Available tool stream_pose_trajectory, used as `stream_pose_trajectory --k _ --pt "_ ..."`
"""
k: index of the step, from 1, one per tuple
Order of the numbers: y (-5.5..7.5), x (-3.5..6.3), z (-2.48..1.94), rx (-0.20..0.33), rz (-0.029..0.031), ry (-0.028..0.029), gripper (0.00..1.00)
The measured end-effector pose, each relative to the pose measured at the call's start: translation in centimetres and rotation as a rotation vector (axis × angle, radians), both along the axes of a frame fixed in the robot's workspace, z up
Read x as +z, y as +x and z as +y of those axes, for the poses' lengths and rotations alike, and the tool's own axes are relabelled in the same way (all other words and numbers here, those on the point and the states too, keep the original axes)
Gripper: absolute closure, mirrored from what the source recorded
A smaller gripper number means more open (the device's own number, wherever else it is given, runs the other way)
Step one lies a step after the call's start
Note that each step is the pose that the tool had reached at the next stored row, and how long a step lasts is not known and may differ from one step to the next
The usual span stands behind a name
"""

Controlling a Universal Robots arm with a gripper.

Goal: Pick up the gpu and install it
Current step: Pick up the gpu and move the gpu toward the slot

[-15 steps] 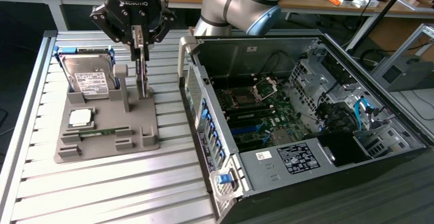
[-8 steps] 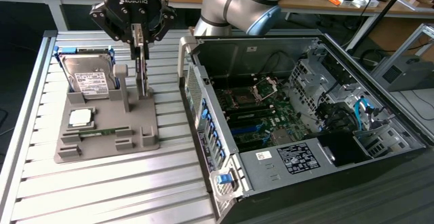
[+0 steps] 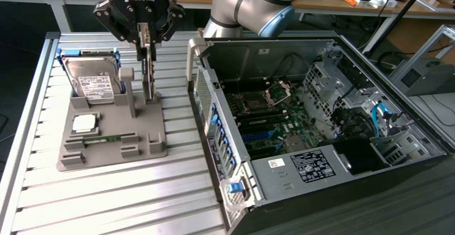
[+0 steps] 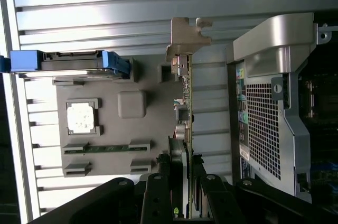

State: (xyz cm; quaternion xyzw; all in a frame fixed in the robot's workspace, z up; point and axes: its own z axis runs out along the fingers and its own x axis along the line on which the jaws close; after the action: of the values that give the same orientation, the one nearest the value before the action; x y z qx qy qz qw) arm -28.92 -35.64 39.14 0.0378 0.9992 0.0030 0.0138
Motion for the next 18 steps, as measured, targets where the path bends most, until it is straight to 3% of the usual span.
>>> stream_pose_trajectory --k 18 --pt "0.0 1.23 0.0 0.0 0.0 0.0 0.73"
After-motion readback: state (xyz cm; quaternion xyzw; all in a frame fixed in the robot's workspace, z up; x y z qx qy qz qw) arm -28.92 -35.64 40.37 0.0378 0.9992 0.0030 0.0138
